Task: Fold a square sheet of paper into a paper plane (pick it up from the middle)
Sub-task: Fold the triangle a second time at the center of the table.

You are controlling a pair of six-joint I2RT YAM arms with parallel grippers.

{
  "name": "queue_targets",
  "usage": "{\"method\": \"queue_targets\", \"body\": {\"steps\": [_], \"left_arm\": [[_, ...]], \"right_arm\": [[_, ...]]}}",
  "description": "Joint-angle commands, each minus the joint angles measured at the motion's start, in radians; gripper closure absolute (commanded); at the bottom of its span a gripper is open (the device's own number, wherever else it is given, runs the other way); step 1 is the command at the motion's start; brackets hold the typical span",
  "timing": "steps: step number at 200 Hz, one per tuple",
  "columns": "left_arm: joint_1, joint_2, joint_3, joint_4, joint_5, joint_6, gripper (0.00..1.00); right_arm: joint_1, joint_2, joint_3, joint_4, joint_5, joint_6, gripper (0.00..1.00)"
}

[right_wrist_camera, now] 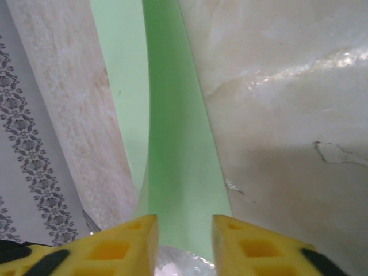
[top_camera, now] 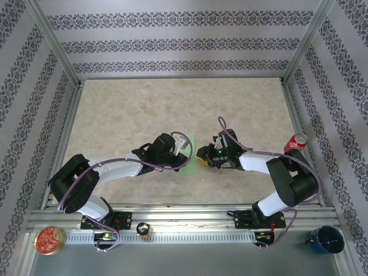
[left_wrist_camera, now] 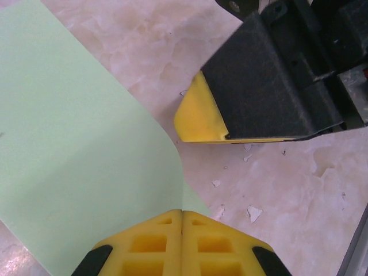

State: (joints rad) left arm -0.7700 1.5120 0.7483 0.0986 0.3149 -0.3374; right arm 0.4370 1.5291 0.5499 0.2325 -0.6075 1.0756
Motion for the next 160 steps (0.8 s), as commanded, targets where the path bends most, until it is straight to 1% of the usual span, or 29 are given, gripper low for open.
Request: {"method": "queue_targets", "body": {"steps": [1,9,33,45,77,107,124,134,144,160], "left_arm": [[0.012,0.006,0.0,0.01,0.017,0.027,1.0],[0.012,0.006,0.005,0.002,0.014,0.036,1.0],[0.012,0.003,0.011,-0.007,0.011,0.073,1.0],[0.012,0.002,0.011,-0.007,0.006,0.093,1.0],[0.012,-0.005,0.018,-0.018,-0.005,0.143,1.0],[0.012,-0.01,0.022,-0.04,-0.006,0.2,0.99],[0.011,-0.011,0.022,-0.046,0.004,0.237,0.99],[0.011,-0.012,0.024,-0.05,0.005,0.255,0.99],[0.011,-0.014,0.027,-0.058,0.006,0.275,0.98],[0.011,-0.013,0.032,-0.072,0.005,0.303,0.98]], "right_arm": [[0.016,0.017,0.062,0.029,-0.011,0.056,0.6],[0.021,0.028,0.078,0.021,-0.01,0.071,0.57],[0.035,0.051,0.099,0.002,0.023,0.13,0.56],[0.041,0.068,0.103,-0.003,0.024,0.165,0.57],[0.055,0.097,0.107,-0.011,0.014,0.196,0.58],[0.057,0.107,0.105,0.024,0.006,0.222,0.66],[0.058,0.108,0.11,0.03,-0.001,0.221,0.71],[0.057,0.109,0.111,0.028,-0.005,0.218,0.72],[0.057,0.113,0.112,0.029,-0.012,0.218,0.77],[0.057,0.121,0.116,0.035,-0.024,0.216,0.8]]}}
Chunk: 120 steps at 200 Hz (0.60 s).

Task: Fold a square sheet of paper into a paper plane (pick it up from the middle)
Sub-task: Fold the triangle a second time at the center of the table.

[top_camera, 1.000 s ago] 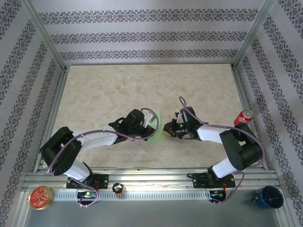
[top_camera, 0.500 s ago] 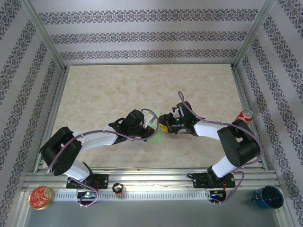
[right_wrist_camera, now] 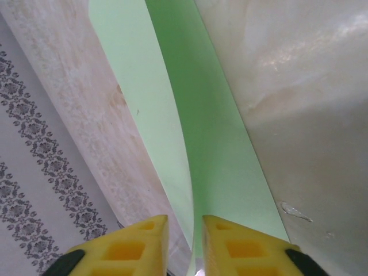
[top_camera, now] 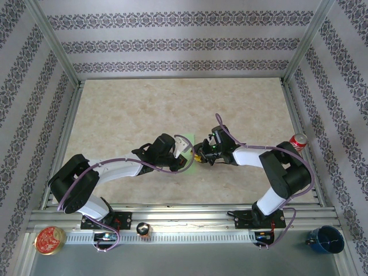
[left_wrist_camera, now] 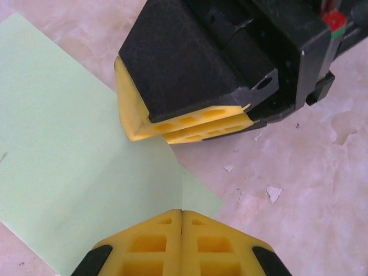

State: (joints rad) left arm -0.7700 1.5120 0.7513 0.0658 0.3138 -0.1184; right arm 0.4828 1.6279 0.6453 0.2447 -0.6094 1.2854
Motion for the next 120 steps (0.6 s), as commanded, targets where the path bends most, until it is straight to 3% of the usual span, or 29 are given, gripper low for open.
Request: {"method": "queue_targets", "body": {"steps": [1,75,120], "left_arm": [[0.011,-0.013,0.029,-0.04,0.007,0.086,0.98],[0.01,-0.016,0.04,-0.09,0.005,0.155,0.96],[-0.013,-0.001,0.067,-0.138,-0.021,0.201,0.71]], "right_arm": [[0.011,0.023,0.02,0.023,-0.023,0.007,0.8],[0.011,0.015,0.023,0.027,-0.021,0.008,0.95],[0.011,0.018,0.025,0.039,-0.024,0.017,1.0]]}}
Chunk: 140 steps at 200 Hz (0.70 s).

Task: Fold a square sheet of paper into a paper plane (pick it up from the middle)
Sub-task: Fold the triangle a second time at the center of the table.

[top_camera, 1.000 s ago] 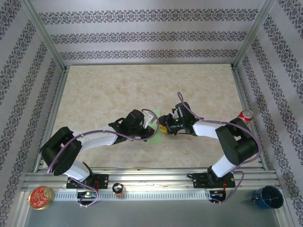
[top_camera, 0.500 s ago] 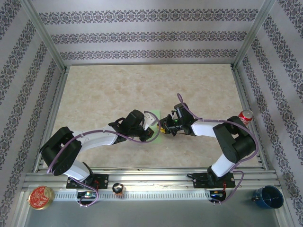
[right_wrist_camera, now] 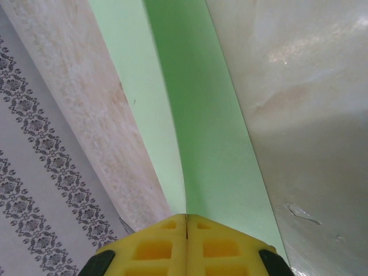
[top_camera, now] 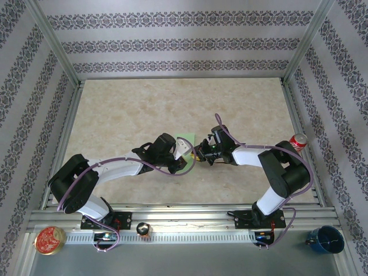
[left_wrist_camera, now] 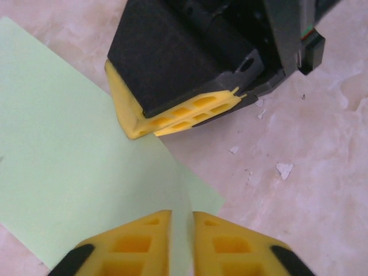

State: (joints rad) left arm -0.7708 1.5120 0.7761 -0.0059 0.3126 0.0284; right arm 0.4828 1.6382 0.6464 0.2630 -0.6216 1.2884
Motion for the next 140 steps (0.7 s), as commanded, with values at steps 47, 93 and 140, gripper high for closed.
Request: {"method": "queue_targets", "body": {"steps": [47,93,140], "left_arm": [[-0.107,0.017,0.079,-0.131,-0.212,0.121,0.48],[-0.201,0.061,0.116,-0.165,-0.418,0.117,0.31],[-0.232,0.11,0.143,-0.157,-0.54,0.123,0.34]], "right_arm": [[0.011,0.004,0.012,0.053,0.0,0.046,1.0],[0.01,-0.008,0.007,0.065,0.011,0.06,1.0],[0.01,-0.006,0.007,0.068,0.011,0.064,1.0]]}}
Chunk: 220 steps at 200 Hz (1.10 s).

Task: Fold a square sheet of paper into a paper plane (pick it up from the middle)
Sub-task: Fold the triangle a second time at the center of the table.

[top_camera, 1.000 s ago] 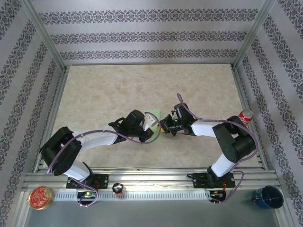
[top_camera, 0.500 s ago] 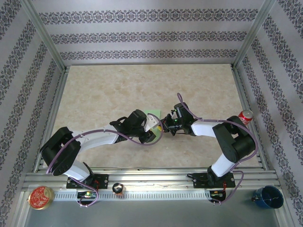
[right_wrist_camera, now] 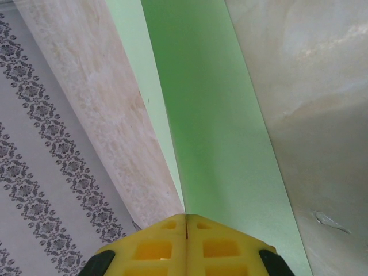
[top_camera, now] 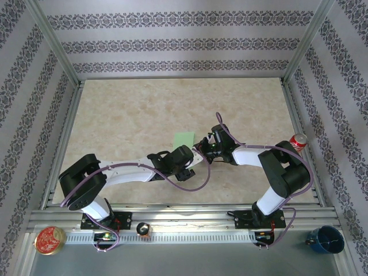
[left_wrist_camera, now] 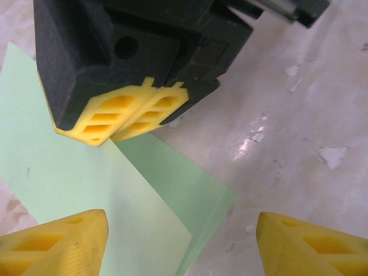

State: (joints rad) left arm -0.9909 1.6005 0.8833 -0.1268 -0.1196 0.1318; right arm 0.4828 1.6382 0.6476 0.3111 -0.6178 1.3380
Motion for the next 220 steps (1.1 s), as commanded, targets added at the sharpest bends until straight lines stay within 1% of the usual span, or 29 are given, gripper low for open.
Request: {"method": "queue_targets", "body": {"steps": [1,68,91,114,126,150,162,174,187,203,220], "left_arm": [[-0.012,0.022,0.036,-0.036,-0.109,0.021,0.34],[-0.012,0.058,0.065,-0.054,-0.116,0.02,0.58],[-0.012,0.043,0.051,-0.03,-0.111,0.009,0.64],[-0.011,0.029,0.043,-0.016,-0.106,0.009,0.74],[-0.01,0.025,0.041,-0.014,-0.1,0.007,0.76],[-0.007,0.026,0.047,-0.022,-0.082,-0.006,0.88],[0.001,0.024,0.052,-0.03,-0.057,-0.02,0.93],[0.012,0.019,0.052,-0.033,-0.029,-0.048,1.0],[0.028,0.007,0.052,-0.032,0.03,-0.077,1.0],[0.07,-0.01,0.047,-0.029,0.119,-0.137,1.0],[0.134,-0.028,0.036,-0.005,0.264,-0.213,1.0]], "right_arm": [[0.01,-0.006,0.006,0.02,0.007,0.014,1.0],[0.01,-0.004,0.006,0.022,0.004,0.015,1.0],[0.01,-0.004,0.006,0.02,0.004,0.014,1.0],[0.01,-0.003,0.004,0.022,0.007,0.013,1.0],[0.01,-0.002,0.003,0.023,0.009,0.013,1.0],[0.009,-0.003,0.0,0.025,0.007,0.011,1.0],[0.007,-0.009,-0.003,0.024,0.007,0.006,0.94],[0.001,-0.02,-0.005,0.011,0.013,-0.009,0.89],[-0.01,-0.039,-0.001,-0.036,0.019,-0.05,0.77],[-0.027,-0.08,-0.008,-0.109,0.052,-0.116,0.66],[-0.041,-0.145,-0.042,-0.165,0.126,-0.175,0.59]]}}
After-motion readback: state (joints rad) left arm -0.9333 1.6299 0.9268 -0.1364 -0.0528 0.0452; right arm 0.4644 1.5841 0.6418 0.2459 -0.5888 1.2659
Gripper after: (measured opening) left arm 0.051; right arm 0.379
